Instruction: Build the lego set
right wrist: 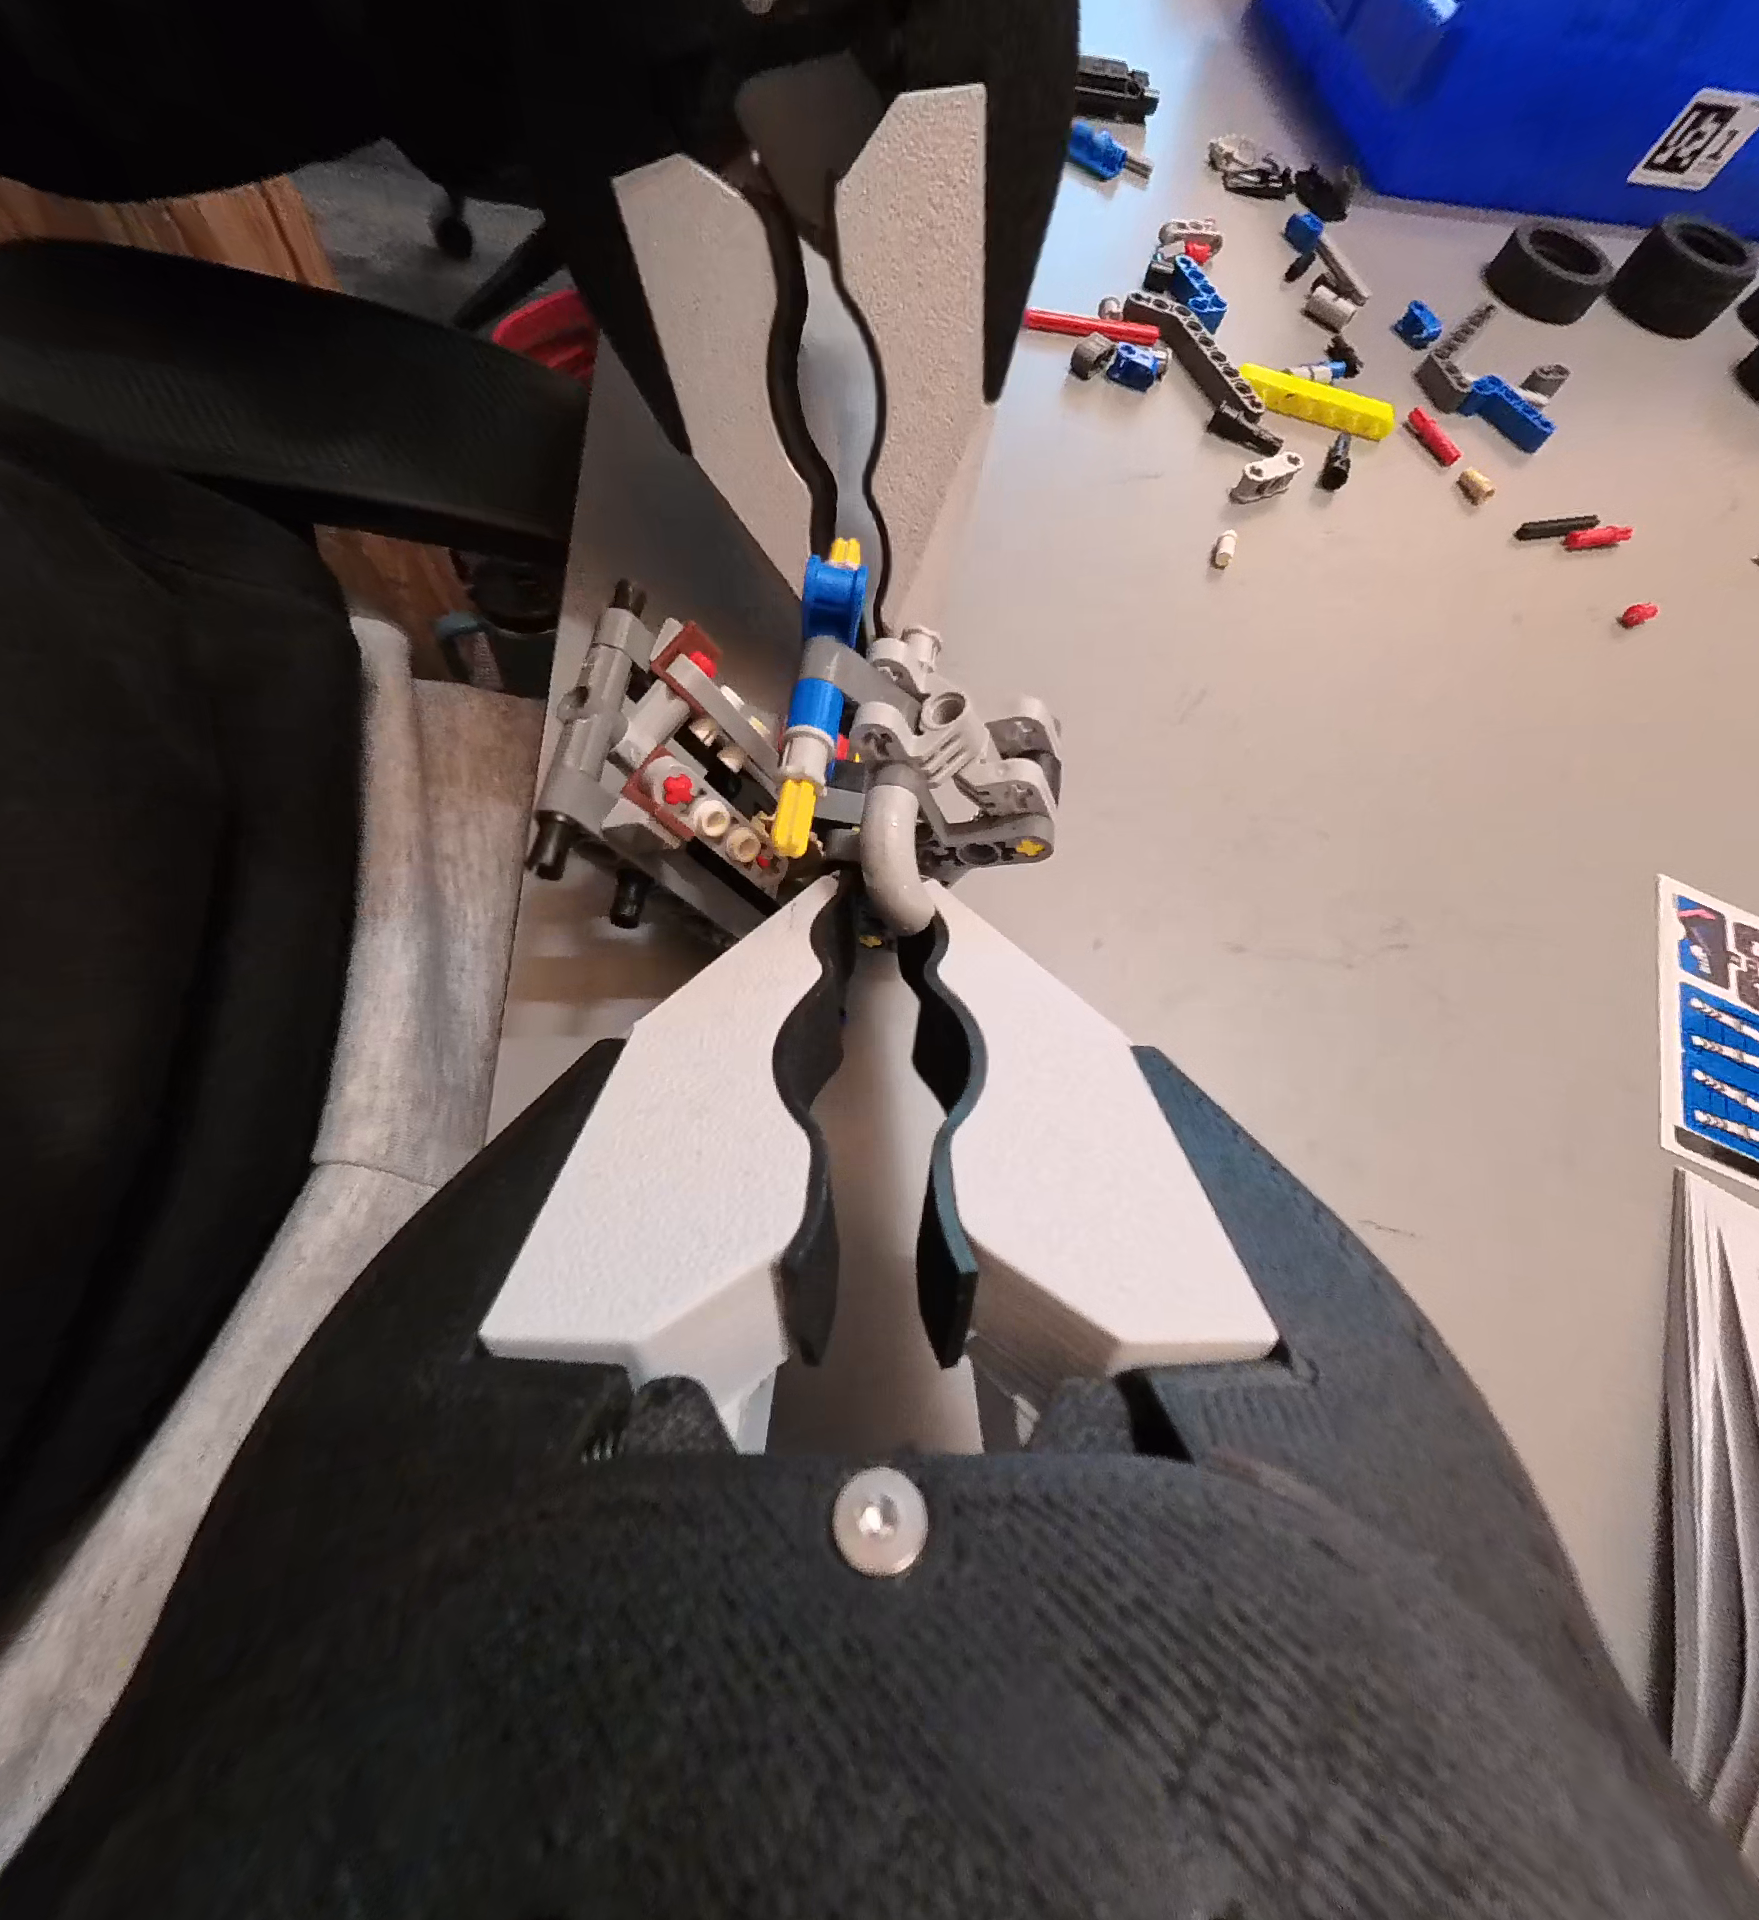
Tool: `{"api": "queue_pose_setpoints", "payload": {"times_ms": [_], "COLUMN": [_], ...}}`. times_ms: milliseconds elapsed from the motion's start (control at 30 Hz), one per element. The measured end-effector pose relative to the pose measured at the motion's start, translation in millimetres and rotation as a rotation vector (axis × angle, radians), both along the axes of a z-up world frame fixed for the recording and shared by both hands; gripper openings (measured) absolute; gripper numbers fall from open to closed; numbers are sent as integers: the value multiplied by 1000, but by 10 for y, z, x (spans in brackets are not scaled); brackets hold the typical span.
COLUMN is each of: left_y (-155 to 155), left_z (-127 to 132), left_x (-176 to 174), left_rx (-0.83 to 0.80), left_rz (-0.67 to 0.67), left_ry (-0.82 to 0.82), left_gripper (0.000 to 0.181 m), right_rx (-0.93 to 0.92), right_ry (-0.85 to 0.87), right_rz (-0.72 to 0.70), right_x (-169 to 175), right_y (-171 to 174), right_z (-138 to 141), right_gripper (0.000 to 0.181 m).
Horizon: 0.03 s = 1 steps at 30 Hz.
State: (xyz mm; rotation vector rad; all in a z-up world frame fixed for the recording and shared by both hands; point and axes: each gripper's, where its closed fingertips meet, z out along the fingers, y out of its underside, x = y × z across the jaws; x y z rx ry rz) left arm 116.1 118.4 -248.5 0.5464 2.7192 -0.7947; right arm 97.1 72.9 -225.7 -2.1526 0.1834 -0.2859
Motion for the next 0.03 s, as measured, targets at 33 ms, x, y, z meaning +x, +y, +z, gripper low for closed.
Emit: {"api": "queue_pose_setpoints", "payload": {"times_ms": [33], "left_y": [1], "left_z": [-2], "left_x": [0], "left_rx": [6], "left_rz": [18], "left_ry": [19], "left_gripper": [0], "right_rx": [-1], "right_ry": [-7], "right_rz": [-10], "right_x": [-1], "right_y": [0], "right_z": [1], "right_gripper": [6]}}
